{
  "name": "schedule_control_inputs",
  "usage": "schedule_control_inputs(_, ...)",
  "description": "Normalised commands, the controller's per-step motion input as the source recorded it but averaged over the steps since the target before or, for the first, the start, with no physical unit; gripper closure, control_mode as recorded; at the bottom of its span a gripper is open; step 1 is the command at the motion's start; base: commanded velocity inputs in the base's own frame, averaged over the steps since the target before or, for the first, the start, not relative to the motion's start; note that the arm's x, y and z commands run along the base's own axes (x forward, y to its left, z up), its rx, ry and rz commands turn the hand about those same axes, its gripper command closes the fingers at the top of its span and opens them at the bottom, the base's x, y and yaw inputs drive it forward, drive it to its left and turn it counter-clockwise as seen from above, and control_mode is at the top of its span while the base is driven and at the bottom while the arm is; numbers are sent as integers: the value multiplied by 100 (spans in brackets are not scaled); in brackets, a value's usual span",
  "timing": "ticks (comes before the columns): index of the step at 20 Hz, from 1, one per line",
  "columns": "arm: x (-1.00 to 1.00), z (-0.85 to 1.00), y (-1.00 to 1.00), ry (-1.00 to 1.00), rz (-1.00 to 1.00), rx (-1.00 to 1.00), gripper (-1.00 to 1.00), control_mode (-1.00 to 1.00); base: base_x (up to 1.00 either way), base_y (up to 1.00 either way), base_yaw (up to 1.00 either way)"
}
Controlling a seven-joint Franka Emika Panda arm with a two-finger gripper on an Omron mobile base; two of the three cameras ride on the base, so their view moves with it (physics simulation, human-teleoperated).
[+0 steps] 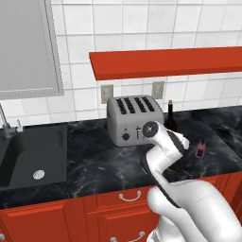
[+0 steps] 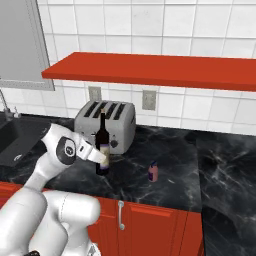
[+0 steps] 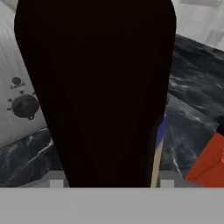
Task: There is a wine glass and glass cup on the dining counter. Place the wine bottle next to the wine glass and the juice bottle next to the glass cup.
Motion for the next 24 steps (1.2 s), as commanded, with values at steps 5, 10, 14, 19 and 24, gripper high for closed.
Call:
schedule_control_inputs(5,-16,25,33,0,32,1,100,-100,0,0,0)
schedule_control_inputs(10,-18,26,24,0,21,5,100,-100,0,0,0)
schedule_control_inputs(14,-17,25,18,0,18,7,100,-100,0,0,0)
schedule_control_inputs(19,-14,24,11,1,18,7,100,-100,0,0,0)
schedule_control_inputs(24,-15,17,9,2,13,5,100,-100,0,0,0)
